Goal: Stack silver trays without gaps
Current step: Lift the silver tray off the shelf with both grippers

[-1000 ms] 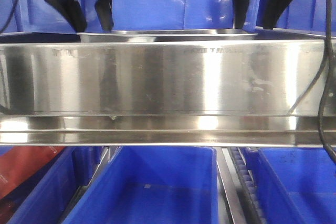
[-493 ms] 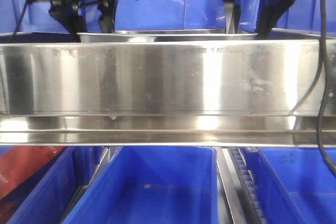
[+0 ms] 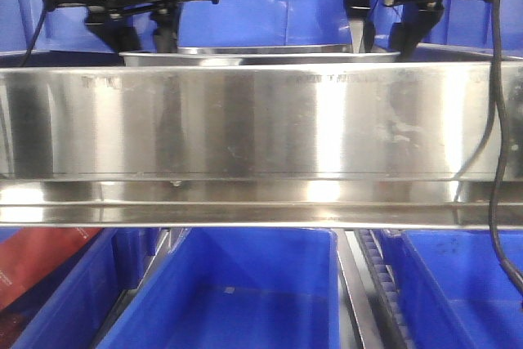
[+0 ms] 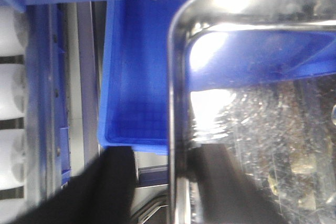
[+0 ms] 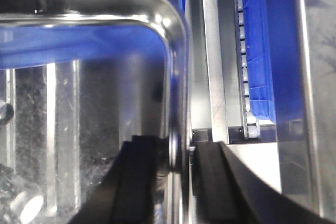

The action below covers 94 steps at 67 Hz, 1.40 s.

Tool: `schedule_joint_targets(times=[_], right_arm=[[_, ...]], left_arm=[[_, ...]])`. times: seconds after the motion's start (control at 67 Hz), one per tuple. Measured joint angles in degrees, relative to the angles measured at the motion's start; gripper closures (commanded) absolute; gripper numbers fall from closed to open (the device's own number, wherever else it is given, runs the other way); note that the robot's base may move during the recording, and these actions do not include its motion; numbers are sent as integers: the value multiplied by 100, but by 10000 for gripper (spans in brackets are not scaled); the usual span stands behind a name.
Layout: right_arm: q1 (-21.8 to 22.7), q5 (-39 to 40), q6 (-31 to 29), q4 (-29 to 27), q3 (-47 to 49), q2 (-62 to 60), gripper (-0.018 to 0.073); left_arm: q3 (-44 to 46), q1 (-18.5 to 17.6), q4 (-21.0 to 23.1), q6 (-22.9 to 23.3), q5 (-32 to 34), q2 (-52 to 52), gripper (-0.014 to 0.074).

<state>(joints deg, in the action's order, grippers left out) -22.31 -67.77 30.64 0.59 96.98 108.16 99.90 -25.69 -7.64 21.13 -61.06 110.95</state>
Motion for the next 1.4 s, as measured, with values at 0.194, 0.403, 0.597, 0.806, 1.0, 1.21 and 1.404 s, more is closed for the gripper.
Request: schedule_joint_targets(times=[0.194,0.403,0.597,0.806,1.0,1.21,1.404], right_arm=[[0,3,0,0,13,0,565],[0,-1,0,0,77,0,565],[0,-190,0,104,522,-148,565],[-87,-287,36,322,755,-519,565],[-501,-422,248,934,755,-957,565],[-1056,-566,611,1559,338,-1546,565],[-1686,-594,1308,1928,-598,-2265,565]], left_arm=[[29,0,49,21,-13,0,602],[108,0,49,42,-186,0,604],[502,0,37,134,-550,-230,614],[628,-199,-163,481,-790,-815,614],[615,-637,-856,1014,-925,-1202,614],[159,-1156,-1360,1565,-1039,-1761,614],[-531,-1746,-1765,2158,-1189,-2311,614]])
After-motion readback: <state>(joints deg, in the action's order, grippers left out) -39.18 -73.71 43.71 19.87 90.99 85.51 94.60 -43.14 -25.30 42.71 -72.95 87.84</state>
